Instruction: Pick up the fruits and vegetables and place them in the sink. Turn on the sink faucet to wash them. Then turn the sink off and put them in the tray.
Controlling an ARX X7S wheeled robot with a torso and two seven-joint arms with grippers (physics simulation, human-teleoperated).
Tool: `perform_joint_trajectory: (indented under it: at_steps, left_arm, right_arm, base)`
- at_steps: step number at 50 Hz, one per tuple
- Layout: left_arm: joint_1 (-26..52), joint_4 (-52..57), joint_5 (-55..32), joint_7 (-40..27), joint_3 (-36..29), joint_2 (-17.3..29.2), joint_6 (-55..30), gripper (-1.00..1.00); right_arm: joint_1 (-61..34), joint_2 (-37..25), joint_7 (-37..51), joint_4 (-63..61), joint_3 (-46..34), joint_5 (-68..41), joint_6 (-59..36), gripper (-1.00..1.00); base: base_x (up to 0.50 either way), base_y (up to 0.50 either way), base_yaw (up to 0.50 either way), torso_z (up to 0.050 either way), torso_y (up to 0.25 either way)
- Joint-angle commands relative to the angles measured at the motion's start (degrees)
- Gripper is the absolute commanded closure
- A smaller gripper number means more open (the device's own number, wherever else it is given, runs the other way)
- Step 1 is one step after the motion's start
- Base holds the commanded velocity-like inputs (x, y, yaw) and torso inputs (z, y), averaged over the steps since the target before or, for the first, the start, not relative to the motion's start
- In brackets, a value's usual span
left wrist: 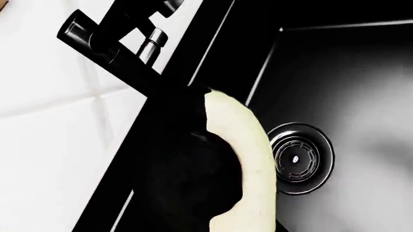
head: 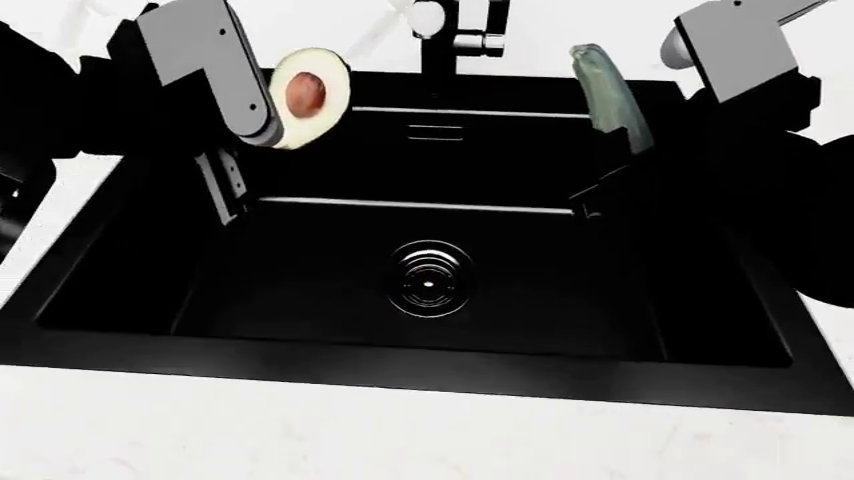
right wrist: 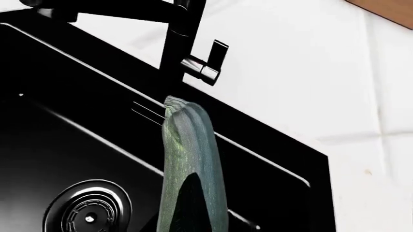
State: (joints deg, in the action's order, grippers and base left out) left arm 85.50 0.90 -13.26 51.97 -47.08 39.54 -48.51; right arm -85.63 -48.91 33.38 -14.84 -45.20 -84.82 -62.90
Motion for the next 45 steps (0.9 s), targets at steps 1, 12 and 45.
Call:
perform_joint_trajectory:
  at_steps: [1,12,45]
  left_arm:
    - [0.3,4.0,-1.1,-1.6,1.7,2.0,-3.0,1.00]
    - [-0.2,5.5,-1.5,-2.2,2.2,2.2,-3.0,1.00]
    - [-0.3,5.4,-1.4,-1.8,0.3,-0.3,-1.5,1.00]
  right_arm:
    - [-1.7,0.7,-1.2,0.0,-0.2,0.9,-0.8,1.00]
    - [-2.2,1.2,-2.2,0.0,-0.2,2.1,0.0,1.00]
    - [-3.0,-0.1,-4.0,-3.6,1.6,4.9,3.8,1.00]
  base:
    - [-0.51,0.11,0.00,0.000,0.000]
    - [-0.51,0.11,0.00,0.000,0.000]
    - [-0.23,-0.26,0.00,0.000,0.000]
